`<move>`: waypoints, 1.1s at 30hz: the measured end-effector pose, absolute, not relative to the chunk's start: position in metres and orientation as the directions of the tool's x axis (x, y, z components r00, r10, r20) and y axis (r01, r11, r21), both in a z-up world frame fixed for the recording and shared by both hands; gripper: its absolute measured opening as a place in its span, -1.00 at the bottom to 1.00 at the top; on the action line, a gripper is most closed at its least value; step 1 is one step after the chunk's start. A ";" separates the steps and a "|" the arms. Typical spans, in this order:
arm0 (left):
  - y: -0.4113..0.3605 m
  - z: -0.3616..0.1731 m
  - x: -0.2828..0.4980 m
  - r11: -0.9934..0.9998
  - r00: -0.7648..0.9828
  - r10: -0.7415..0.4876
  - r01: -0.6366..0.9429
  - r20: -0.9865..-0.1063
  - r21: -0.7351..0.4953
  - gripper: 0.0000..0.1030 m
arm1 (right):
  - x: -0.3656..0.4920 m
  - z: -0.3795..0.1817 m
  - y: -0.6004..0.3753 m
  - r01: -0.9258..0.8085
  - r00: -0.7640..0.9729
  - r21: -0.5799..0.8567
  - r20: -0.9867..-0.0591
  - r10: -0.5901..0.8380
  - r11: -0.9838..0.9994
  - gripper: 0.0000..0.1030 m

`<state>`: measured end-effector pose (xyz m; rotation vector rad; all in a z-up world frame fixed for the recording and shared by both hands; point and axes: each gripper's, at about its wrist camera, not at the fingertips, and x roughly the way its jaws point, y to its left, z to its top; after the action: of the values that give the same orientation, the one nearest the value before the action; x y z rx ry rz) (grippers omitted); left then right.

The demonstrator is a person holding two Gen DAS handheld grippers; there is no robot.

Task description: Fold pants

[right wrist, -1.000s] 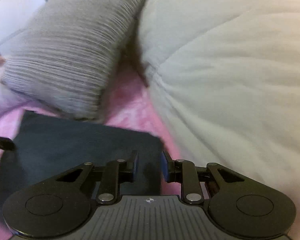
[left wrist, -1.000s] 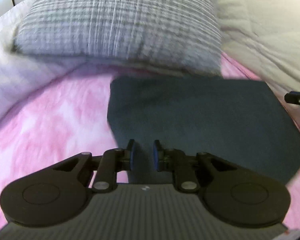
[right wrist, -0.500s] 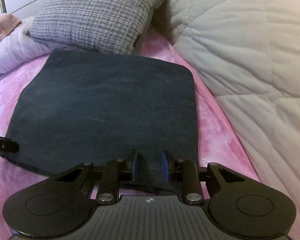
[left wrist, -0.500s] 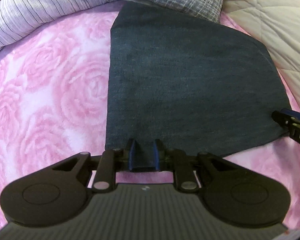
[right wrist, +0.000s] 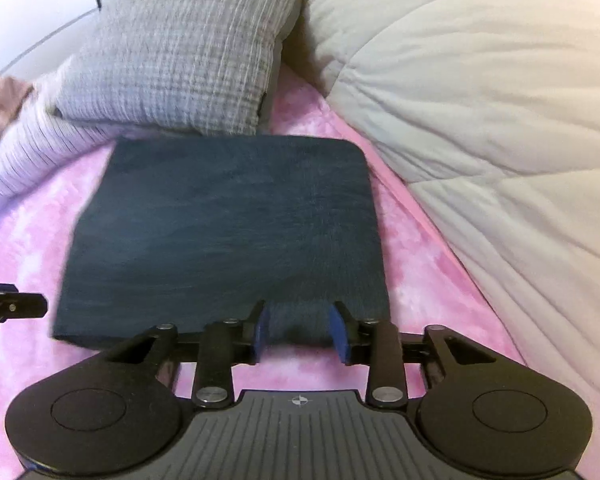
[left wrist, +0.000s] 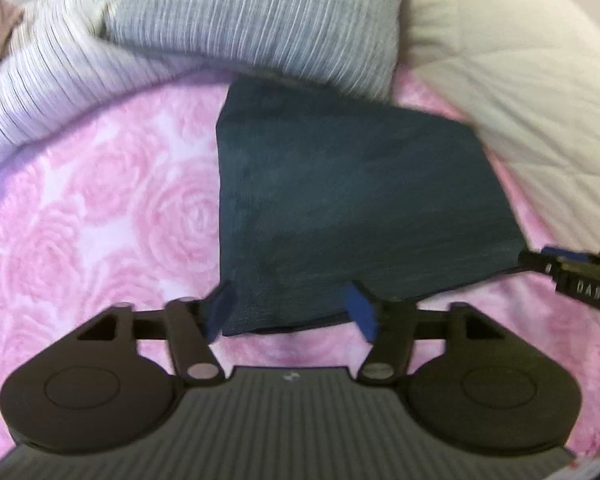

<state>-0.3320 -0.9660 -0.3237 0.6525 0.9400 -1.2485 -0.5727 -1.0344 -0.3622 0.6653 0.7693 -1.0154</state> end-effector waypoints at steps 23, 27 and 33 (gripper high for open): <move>-0.694 -0.102 -0.391 0.171 0.134 -0.663 0.985 -0.737 0.025 0.97 | -0.619 -0.137 -0.755 0.930 0.345 0.184 -0.736 -0.583 0.318 0.21; -0.647 -0.073 -0.397 0.182 0.136 -0.655 0.983 -0.743 0.020 0.95 | -0.616 -0.108 -0.708 0.924 0.350 0.170 -0.737 -0.577 0.343 0.21; -0.601 -0.046 -0.413 0.199 0.143 -0.648 0.980 -0.748 0.015 0.95 | -0.614 -0.079 -0.662 0.912 0.363 0.151 -0.734 -0.575 0.383 0.21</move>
<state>-0.4131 -0.6012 -0.0461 0.5883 0.6963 -1.2760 -0.6144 -0.6622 -0.0793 0.6097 0.6469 -1.0366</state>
